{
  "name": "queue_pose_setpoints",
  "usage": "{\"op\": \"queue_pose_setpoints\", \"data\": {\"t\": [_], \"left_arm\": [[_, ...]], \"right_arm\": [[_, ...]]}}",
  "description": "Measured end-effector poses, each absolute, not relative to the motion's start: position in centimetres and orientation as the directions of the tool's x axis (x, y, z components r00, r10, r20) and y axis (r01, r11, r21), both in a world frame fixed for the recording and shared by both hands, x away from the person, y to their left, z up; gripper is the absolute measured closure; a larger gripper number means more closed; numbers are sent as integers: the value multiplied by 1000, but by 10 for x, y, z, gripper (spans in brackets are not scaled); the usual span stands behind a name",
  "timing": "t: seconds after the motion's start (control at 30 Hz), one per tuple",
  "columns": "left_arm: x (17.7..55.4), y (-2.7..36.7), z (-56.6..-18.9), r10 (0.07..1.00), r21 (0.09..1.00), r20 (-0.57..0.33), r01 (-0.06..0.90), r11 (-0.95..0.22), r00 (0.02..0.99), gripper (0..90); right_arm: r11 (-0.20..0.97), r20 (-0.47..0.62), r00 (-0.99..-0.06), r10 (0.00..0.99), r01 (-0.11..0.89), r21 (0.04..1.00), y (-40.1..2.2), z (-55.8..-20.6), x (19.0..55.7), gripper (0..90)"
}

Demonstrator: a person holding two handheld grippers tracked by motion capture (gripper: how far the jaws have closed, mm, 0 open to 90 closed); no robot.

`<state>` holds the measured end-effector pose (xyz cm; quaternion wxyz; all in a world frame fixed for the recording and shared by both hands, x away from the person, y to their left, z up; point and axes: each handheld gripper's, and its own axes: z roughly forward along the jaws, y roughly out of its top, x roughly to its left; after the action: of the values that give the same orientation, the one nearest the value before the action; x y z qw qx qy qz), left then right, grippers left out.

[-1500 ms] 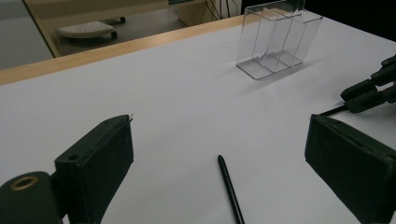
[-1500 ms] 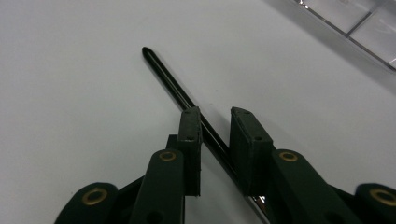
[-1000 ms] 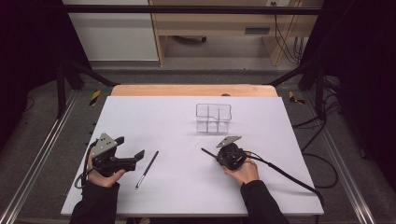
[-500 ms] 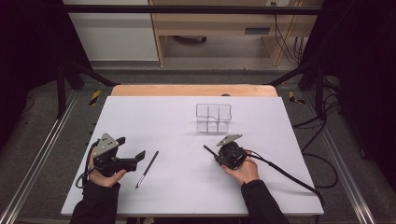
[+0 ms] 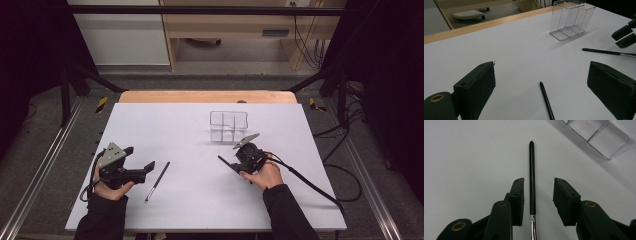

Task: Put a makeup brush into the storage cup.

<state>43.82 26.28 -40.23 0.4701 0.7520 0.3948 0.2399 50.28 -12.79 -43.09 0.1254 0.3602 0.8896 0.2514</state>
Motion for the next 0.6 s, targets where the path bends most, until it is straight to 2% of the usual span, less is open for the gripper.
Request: {"op": "queue_pose_setpoints", "data": {"t": [0.27,0.6], "left_arm": [[439,262,-403,818,895,-10,370,-250,576,72],[439,262,-403,816,893,-10,373,-253,578,72]], "right_arm": [[657,-19,-720,694,621,428,-119,-434,515,608],[687,-29,-729,684,630,362,-114,-445,520,663]]}}
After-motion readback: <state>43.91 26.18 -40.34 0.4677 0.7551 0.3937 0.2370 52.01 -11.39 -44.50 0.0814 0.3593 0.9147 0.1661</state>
